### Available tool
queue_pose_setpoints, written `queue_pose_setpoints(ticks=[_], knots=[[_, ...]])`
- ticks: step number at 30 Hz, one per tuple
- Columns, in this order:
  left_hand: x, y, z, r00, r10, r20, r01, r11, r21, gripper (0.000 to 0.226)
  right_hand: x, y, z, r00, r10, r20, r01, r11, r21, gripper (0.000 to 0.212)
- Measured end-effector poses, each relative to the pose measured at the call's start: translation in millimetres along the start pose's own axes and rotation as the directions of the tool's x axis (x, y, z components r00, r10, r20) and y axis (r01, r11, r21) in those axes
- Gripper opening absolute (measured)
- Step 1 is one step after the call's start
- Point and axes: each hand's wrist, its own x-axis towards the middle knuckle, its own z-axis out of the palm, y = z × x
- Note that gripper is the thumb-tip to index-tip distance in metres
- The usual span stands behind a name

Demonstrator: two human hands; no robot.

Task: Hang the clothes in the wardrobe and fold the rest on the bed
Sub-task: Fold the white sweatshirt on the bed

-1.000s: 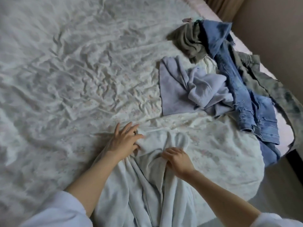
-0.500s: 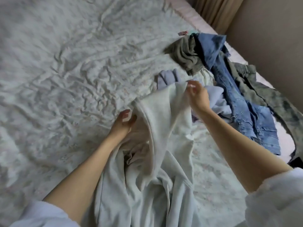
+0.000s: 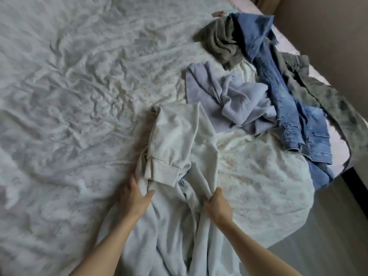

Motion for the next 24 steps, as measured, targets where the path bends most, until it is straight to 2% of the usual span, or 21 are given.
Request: queue_pose_setpoints(ticks=[2,3,5,7,9,12,17,22,24], knots=[[3.4,-8.3,-8.4,0.997,-0.026,-0.067,0.023,0.999,-0.048,0.035,-2.5,-1.0,-7.6,0.997,-0.023,-0.075,0.020,0.999,-0.048,0.011],[7.1,-8.1,-16.1,0.994,-0.035,-0.102,0.023,0.992,-0.122,0.024,-0.5,-1.9,-15.2,0.991,-0.043,-0.123,0.038,0.998,-0.041,0.008],[7.4,-2.6,-40.3,0.989,-0.035,-0.141,-0.011,0.948,-0.318,0.016,-3.5,-6.5,-36.9,0.965,-0.103,-0.241,0.100,0.995,-0.025,0.006],[4.6,10.6,-69.2,0.972,-0.023,-0.234,-0.075,0.912,-0.403,0.016,-4.6,-18.9,-66.8,0.916,-0.175,-0.361,0.177,0.984,-0.028,0.004],[-1.9,29.1,-103.1,0.939,-0.008,-0.344,-0.142,0.902,-0.408,0.017,-5.0,-40.9,-106.3,0.847,-0.242,-0.474,0.235,0.969,-0.076,0.001],[-8.7,53.8,-151.7,0.884,0.001,-0.468,-0.220,0.883,-0.413,0.025,-9.3,-88.1,-169.7,0.717,-0.358,-0.598,0.343,0.928,-0.144,0.010],[-26.0,87.3,-227.7,0.829,0.003,-0.559,-0.326,0.815,-0.479,0.027,-42.3,-167.0,-256.2,0.491,-0.490,-0.720,0.522,0.827,-0.207,0.010],[-53.2,112.6,-287.4,0.759,0.056,-0.649,-0.475,0.728,-0.493,0.028,-84.7,-203.7,-312.1,0.292,-0.462,-0.838,0.652,0.737,-0.179,0.013],[-63.5,119.5,-310.8,0.762,0.088,-0.642,-0.501,0.708,-0.498,0.035,-103.6,-215.8,-330.4,0.228,-0.487,-0.843,0.696,0.687,-0.208,0.013]])
